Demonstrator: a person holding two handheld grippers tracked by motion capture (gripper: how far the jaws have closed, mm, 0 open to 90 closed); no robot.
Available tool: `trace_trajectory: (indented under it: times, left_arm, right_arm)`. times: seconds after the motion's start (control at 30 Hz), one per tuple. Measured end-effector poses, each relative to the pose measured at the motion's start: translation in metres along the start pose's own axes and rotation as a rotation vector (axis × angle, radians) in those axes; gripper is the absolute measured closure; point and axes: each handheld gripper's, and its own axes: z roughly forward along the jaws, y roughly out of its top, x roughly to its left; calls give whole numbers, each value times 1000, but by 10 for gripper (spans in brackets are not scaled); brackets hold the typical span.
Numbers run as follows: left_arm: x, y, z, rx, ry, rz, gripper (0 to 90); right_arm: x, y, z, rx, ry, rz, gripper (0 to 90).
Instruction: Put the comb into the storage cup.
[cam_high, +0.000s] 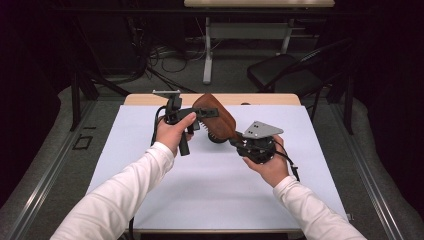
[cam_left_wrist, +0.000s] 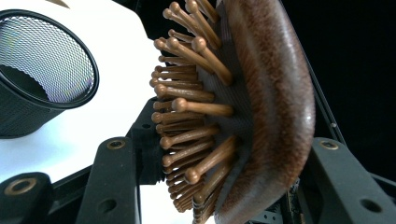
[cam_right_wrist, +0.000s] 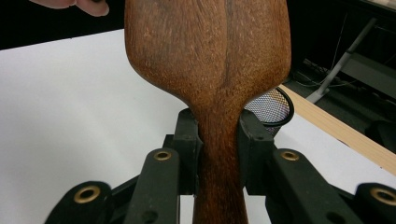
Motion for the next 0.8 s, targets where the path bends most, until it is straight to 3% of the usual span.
trace_trajectory:
  times: [0.63,0.8]
  left_arm:
    - [4,3,0,8,-9,-43,501]
    - [6,5,-1,6,-11,-52,500]
  right_arm:
    - [-2,0,0,-9,15,25,694]
    - [-4,0,0,-13,21,41,634]
